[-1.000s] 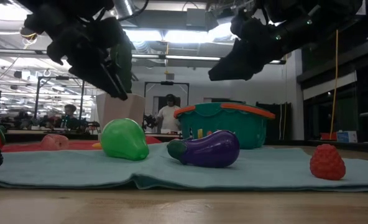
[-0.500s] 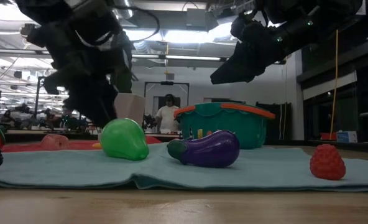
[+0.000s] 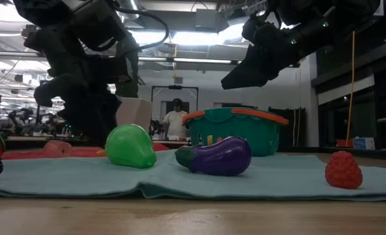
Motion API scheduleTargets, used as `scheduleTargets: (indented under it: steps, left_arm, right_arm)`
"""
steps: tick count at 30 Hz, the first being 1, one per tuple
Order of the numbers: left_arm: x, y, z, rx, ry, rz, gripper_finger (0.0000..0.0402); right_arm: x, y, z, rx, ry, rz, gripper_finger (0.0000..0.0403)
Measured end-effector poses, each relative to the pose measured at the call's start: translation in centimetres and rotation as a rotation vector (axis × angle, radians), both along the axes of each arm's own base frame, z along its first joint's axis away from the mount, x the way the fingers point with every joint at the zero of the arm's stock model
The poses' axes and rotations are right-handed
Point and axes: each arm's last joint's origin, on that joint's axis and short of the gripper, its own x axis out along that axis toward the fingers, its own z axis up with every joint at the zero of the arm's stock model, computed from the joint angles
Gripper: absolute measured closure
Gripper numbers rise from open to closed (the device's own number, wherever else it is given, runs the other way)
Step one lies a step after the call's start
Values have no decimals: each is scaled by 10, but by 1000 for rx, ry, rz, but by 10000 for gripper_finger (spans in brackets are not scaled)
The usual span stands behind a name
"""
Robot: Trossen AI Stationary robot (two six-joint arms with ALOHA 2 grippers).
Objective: Pick and placing Produce into tupperware
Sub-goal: Put the yellow corn into the blue basket
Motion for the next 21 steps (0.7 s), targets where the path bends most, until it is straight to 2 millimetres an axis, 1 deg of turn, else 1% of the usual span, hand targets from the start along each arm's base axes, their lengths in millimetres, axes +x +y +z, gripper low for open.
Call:
scheduleTargets:
  steps: [4,13,21]
  left_arm:
    - [0,0,0,-2,1,4,177]
    - [1,-1,-8,-47,35,25,221]
    - [1,-1,-9,-49,39,30,243]
  right_arm:
    - [0,0,0,-1,0,0,253]
    - [0,0,0,-2,0,1,253]
    - [0,0,0,-2,0,1,253]
